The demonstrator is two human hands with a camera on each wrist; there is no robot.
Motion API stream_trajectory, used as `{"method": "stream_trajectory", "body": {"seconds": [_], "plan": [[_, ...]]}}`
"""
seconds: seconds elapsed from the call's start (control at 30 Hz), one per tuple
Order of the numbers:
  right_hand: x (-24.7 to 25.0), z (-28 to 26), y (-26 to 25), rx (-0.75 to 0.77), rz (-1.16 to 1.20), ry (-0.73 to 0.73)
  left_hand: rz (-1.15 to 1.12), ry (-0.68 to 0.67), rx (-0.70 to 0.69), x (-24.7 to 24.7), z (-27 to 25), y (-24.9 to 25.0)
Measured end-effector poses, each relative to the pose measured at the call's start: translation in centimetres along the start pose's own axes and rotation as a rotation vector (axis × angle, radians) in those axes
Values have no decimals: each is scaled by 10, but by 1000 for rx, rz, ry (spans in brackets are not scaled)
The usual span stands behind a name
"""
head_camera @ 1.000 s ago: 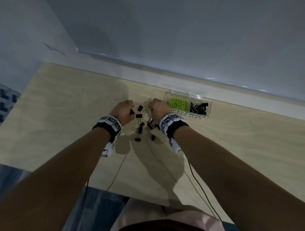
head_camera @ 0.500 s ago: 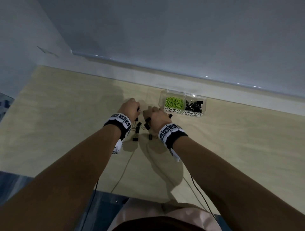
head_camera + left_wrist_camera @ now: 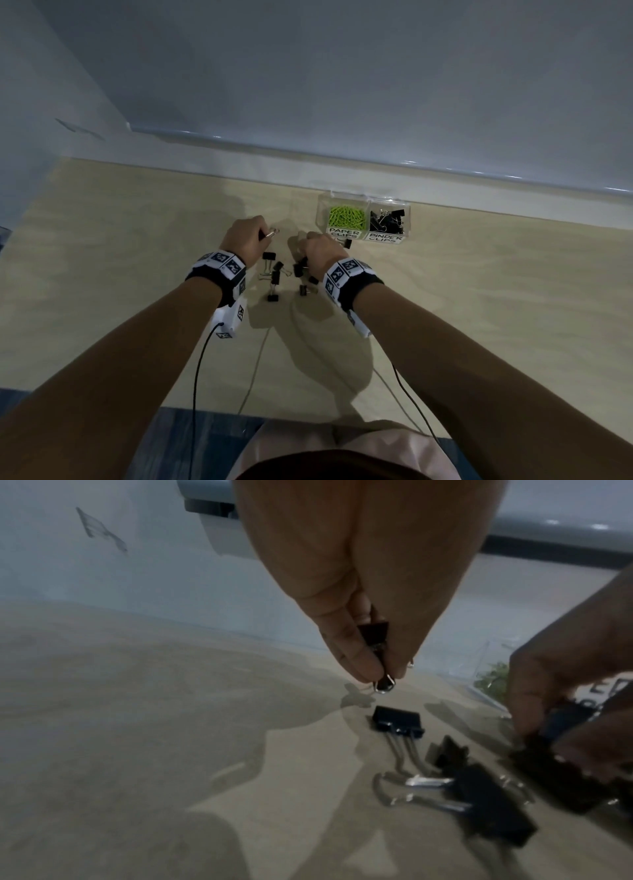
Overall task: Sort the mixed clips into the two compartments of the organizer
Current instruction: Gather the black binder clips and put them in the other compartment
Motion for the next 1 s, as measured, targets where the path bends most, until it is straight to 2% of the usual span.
{"method": "stream_trajectory", "body": {"seconds": [0.13, 0.37, 0.5, 0.63, 0.73, 0.83, 0.9, 1.0], "plan": [[3, -5, -7, 61, -41, 38, -86, 4, -42, 2, -2, 18], [-2, -5, -16, 155, -137, 6, -106, -2, -111, 2, -2, 45], [-12, -8, -2, 104, -37, -16, -168, 7, -165, 6, 4, 80], [-27, -20, 19, 12, 76, -48, -171, -65, -238, -6, 21, 150], [-36, -35, 36, -33, 192, 23, -136, -146, -324, -29, 28, 208], [-46, -52, 51, -46, 240, 50, -41, -224, -353, -59, 32, 237], [-41, -65, 61, -44, 282, 115, 1, -234, -351, -67, 34, 239], [-20, -86, 85, -70, 362, 273, -64, -162, -307, -51, 35, 215]]}}
Point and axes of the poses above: each hand's wrist, its own z-axis towards the middle knuckle, its own x-axis out of the back of the hand, y = z × x, the point moved 10 cm from there along z, towards the middle knuckle, and after that the axes turned 6 degrees about x, right-handed, at the moved point
